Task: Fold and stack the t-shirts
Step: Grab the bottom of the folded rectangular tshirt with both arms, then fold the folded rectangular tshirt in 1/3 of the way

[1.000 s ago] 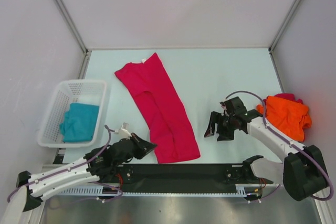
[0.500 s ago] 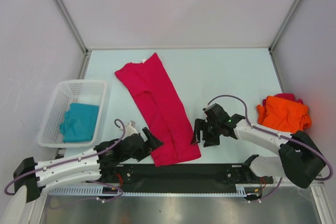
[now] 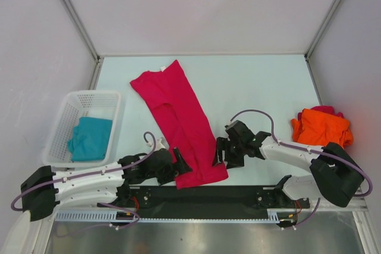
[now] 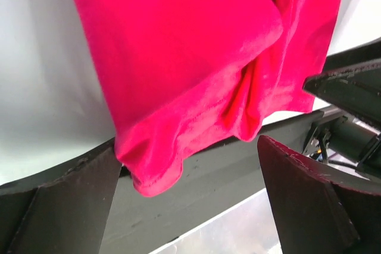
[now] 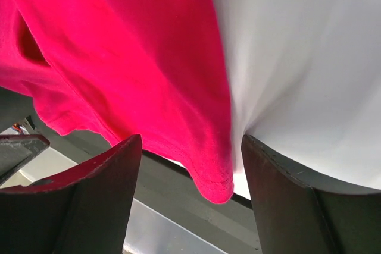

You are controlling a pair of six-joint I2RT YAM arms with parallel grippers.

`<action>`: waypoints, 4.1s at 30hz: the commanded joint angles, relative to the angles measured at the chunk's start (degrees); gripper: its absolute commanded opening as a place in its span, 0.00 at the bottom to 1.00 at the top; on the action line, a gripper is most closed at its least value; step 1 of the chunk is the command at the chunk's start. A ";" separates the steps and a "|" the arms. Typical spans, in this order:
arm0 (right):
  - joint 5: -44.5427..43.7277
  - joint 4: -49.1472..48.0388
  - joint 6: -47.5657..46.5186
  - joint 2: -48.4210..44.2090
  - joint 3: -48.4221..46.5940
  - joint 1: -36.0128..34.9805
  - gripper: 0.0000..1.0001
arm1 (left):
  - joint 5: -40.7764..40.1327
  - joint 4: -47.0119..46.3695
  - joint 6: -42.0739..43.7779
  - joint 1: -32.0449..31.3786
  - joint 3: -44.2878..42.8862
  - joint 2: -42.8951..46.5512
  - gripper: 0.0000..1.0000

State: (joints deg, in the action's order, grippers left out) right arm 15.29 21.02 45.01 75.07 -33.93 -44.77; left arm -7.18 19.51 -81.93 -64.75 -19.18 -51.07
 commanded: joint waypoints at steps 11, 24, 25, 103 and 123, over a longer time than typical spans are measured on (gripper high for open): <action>-1.49 -2.65 1.30 -5.98 2.73 -0.23 0.00 | 2.78 3.61 -2.18 -0.46 2.30 10.46 0.67; -3.69 2.45 0.60 -7.57 0.10 -0.31 0.00 | 4.80 1.59 -1.22 -0.46 3.27 11.61 0.41; -3.77 2.45 0.34 -7.22 -0.08 -0.31 0.00 | 6.11 0.98 -0.69 -0.46 3.62 10.47 0.45; 8.53 31.11 -22.78 72.15 -106.43 20.60 0.26 | 26.25 1.06 43.35 56.57 -38.12 -42.53 0.10; 2.56 17.06 -23.93 43.33 -63.30 20.61 0.33 | 20.45 4.05 45.37 56.40 -23.11 -24.97 0.97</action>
State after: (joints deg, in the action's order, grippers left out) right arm 19.51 45.19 19.66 128.11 -104.62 -23.14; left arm 14.15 22.98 -37.85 -8.32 -47.03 -80.86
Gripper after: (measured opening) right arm 0.334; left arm 0.966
